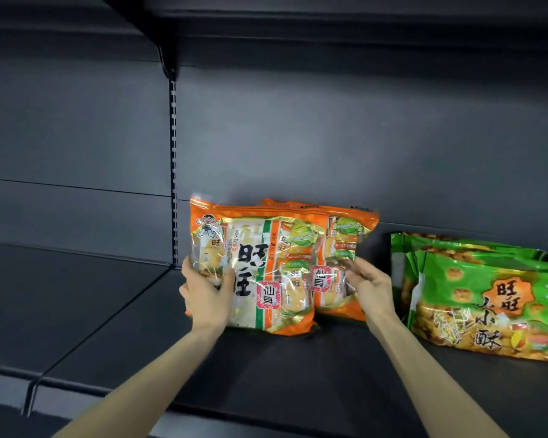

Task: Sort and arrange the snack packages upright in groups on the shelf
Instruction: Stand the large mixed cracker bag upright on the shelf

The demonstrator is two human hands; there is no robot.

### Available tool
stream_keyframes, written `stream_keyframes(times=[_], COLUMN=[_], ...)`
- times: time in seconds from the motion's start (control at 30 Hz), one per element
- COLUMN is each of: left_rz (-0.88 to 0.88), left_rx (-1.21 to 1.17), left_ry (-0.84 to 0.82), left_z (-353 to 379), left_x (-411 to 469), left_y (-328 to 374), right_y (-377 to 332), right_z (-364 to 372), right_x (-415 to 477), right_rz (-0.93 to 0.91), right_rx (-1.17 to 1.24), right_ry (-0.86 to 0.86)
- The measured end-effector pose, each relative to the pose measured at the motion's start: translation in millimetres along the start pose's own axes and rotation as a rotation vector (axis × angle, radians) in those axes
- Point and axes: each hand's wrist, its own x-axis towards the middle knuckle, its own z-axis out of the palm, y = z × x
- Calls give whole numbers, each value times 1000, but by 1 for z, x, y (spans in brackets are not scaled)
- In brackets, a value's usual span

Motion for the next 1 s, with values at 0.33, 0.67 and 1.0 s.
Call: stream_keyframes(times=[0.33, 0.67, 1.0], left_rz=[-10, 0, 4], left_rx=[-50, -103, 78], left_ry=[-195, -601, -603], left_z=[44, 47, 70], left_x=[-9, 13, 32], left_y=[4, -17, -19], right_y=[9, 14, 26], right_z=[-22, -32, -41], right_x=[13, 34, 44], right_rz=[84, 130, 132], right_rx=[-31, -33, -271], right_ry=[-338, -352, -502])
